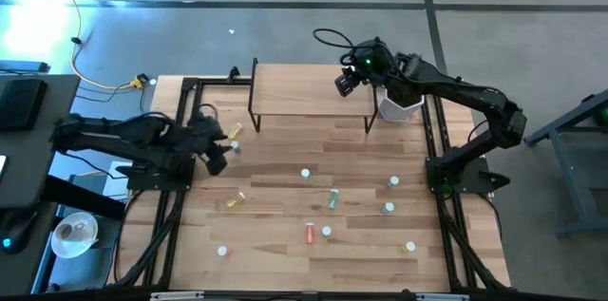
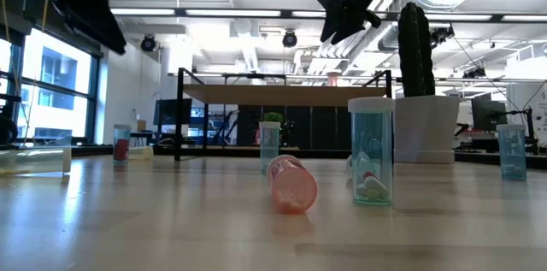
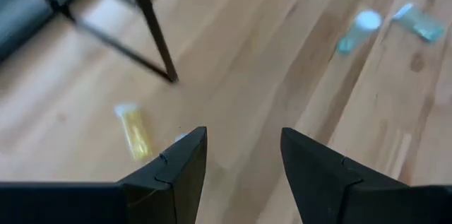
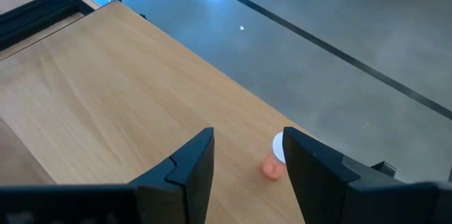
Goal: Pick and place medicine bottles onto shelf by color
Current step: Put the blue pill bottle on the shelf
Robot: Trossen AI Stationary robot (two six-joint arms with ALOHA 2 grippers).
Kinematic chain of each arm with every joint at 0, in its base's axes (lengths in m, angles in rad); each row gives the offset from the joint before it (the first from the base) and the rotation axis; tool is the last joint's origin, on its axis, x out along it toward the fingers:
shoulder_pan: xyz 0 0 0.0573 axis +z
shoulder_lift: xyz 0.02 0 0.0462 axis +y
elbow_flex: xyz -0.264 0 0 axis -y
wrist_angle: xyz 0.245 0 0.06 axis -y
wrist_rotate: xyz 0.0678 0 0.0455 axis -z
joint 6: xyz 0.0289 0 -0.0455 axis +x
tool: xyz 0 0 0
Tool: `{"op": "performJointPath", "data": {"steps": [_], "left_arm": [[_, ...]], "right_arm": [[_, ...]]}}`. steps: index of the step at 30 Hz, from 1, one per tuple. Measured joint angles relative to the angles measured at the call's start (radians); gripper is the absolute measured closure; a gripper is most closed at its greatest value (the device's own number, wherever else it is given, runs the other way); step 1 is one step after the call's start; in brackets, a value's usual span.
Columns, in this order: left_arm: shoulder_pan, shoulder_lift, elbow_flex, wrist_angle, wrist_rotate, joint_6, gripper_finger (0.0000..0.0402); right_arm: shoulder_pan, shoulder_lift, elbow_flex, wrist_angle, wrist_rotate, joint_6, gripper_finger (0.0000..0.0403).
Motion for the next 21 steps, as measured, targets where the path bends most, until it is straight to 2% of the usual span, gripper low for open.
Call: {"op": "performJointPath", "data": {"steps": [5, 12, 21], "left_arm": [[0.103, 0.109, 0.000, 0.000, 0.076, -0.077, 0.0229], [0.219, 0.226, 0.000, 0.000, 0.101, -0.141, 0.0229], [0.298, 0.341, 0.000, 0.001, 0.101, -0.143, 0.0229]], "right_arm": [[0.001, 0.000, 0.000, -0.001, -0.006, 0.000, 0.0242], [0.008, 0.000, 0.000, -0.002, -0.013, 0.000, 0.0242], [0.008, 0.000, 0.000, -0.003, -0.013, 0.000, 0.0242]]}}
